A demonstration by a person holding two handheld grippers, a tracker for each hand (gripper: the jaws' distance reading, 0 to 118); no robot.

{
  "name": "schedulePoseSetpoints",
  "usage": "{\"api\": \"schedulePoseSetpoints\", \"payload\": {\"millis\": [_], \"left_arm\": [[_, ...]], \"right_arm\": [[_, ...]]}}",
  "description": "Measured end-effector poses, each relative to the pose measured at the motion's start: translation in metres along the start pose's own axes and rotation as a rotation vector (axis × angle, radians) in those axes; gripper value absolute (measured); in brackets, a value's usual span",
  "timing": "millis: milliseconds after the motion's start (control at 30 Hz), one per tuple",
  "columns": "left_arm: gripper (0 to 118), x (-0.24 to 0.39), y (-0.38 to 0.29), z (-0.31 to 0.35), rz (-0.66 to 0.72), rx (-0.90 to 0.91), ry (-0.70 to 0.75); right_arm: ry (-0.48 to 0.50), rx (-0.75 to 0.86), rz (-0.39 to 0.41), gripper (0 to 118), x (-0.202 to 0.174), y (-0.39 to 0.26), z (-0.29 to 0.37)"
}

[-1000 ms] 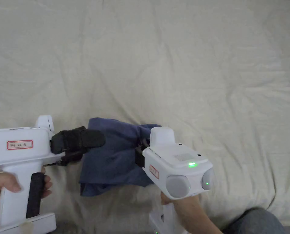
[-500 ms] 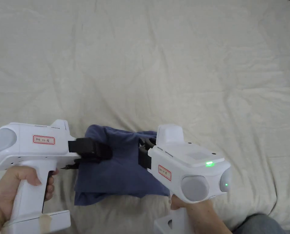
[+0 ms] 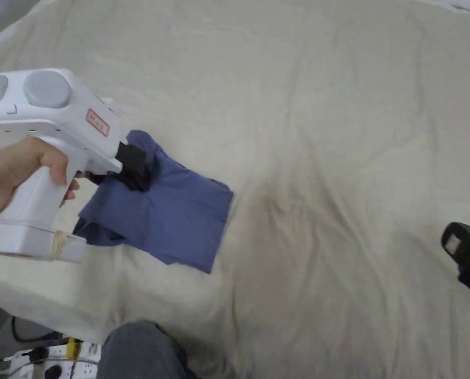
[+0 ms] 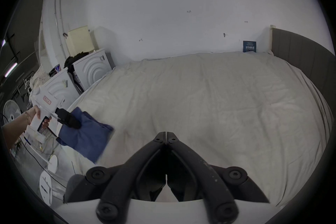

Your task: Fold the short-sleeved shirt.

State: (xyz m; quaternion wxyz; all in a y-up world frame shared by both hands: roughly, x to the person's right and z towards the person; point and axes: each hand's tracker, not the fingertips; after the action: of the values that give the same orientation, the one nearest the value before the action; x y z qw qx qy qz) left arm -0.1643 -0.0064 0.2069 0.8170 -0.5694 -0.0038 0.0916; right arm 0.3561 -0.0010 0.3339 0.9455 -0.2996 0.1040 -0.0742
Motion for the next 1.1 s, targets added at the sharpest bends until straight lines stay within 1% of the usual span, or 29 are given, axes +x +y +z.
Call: {"api": "schedulePoseSetpoints", "payload": {"millis": [67,100,167,200,233,267,300,333,367,400,433,500,533,567,633,733,800,900,1000,1100], "left_arm": [[31,-0.043,0.021,0.0,0.037,0.028,0.19],[31,-0.061,0.031,0.001,0.025,0.044,0.285],[31,-0.087,0.043,0.001,0.022,0.1,0.428],[31,-0.099,0.047,-0.002,-0.009,0.148,0.469],[34,-0.108,0.049,-0.004,-0.009,0.164,0.523],[42,-0.115,0.053,-0.009,0.021,0.173,0.585],[56,-0.121,0.054,-0.011,0.068,0.197,0.634],[80,-0.121,0.053,-0.015,0.08,0.229,0.66],[90,-0.121,0.051,-0.017,0.064,0.252,0.679],[88,-0.116,0.049,-0.016,0.038,0.25,0.707],[73,-0.11,0.047,-0.014,0.013,0.244,0.72],[31,-0.092,0.045,-0.011,-0.085,0.269,0.739],[7,-0.08,0.041,-0.004,-0.108,0.314,0.765],[0,-0.067,0.037,0.005,-0.123,0.38,0.776],[0,-0.051,0.04,0.027,-0.11,0.513,0.724],[0,0.003,0.027,0.073,-0.148,0.689,0.601],[0,0.044,0.014,0.101,-0.168,0.797,0.532],[0,0.1,-0.012,0.135,-0.188,0.949,0.381],[0,0.152,-0.042,0.152,-0.206,1.058,0.288],[0,0.199,-0.071,0.158,-0.251,1.136,0.19]], "right_arm": [[-0.003,0.003,-0.042,2,0.0,0.001,-0.005],[-0.012,0.004,-0.055,2,-0.001,0.0,-0.009],[-0.023,-0.004,-0.059,2,-0.001,-0.003,-0.017],[-0.036,-0.02,-0.066,2,-0.002,-0.005,-0.022],[-0.042,-0.029,-0.076,2,-0.002,-0.008,-0.026],[-0.05,-0.035,-0.1,2,-0.007,-0.01,-0.029],[-0.049,-0.039,-0.128,2,-0.007,-0.013,-0.032],[-0.047,-0.05,-0.14,2,-0.007,-0.016,-0.034],[-0.051,-0.063,-0.144,2,-0.005,-0.018,-0.036],[-0.057,-0.072,-0.136,2,-0.003,-0.02,-0.036],[-0.062,-0.073,-0.124,2,-0.003,-0.021,-0.035],[-0.058,-0.074,-0.111,2,0.001,-0.02,-0.031],[-0.056,-0.073,-0.109,2,0.004,-0.019,-0.028],[-0.058,-0.065,-0.104,2,0.006,-0.016,-0.023],[-0.065,-0.025,-0.089,2,0.01,-0.01,-0.01],[-0.061,0.043,-0.074,2,0.018,0.007,0.016],[-0.075,0.094,-0.023,2,0.017,0.02,0.035],[-0.12,0.169,0.047,2,0.021,0.038,0.067],[-0.144,0.251,0.071,2,0.025,0.051,0.099],[-0.19,0.317,0.091,2,0.03,0.057,0.124]]}}
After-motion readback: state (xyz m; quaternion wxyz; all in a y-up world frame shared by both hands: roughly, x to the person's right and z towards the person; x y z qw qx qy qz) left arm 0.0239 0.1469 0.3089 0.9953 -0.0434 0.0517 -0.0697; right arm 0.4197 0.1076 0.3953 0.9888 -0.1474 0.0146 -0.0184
